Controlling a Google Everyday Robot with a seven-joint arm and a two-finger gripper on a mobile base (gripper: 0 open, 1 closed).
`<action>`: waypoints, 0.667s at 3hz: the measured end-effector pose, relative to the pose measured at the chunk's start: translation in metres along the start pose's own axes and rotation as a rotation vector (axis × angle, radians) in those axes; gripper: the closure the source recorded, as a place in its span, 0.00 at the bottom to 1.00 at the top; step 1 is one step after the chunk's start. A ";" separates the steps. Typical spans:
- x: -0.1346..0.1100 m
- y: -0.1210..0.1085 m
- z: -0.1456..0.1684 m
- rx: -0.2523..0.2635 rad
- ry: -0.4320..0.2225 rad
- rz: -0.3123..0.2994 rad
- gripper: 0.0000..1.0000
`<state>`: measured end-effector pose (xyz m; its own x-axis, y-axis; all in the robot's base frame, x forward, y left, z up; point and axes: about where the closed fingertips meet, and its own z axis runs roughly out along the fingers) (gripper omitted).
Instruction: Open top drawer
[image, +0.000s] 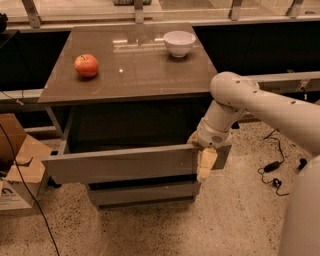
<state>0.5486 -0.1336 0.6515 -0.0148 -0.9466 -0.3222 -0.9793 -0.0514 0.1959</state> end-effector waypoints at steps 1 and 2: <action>-0.001 0.011 -0.006 0.006 0.016 0.010 0.44; 0.000 0.030 -0.010 0.014 0.016 0.035 0.67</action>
Offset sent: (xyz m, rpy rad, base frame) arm -0.1375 -0.0253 0.0618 -0.0569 -0.0101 -0.1891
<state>0.5207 -0.1380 0.6668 -0.0460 -0.9528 -0.3002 -0.9810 -0.0136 0.1934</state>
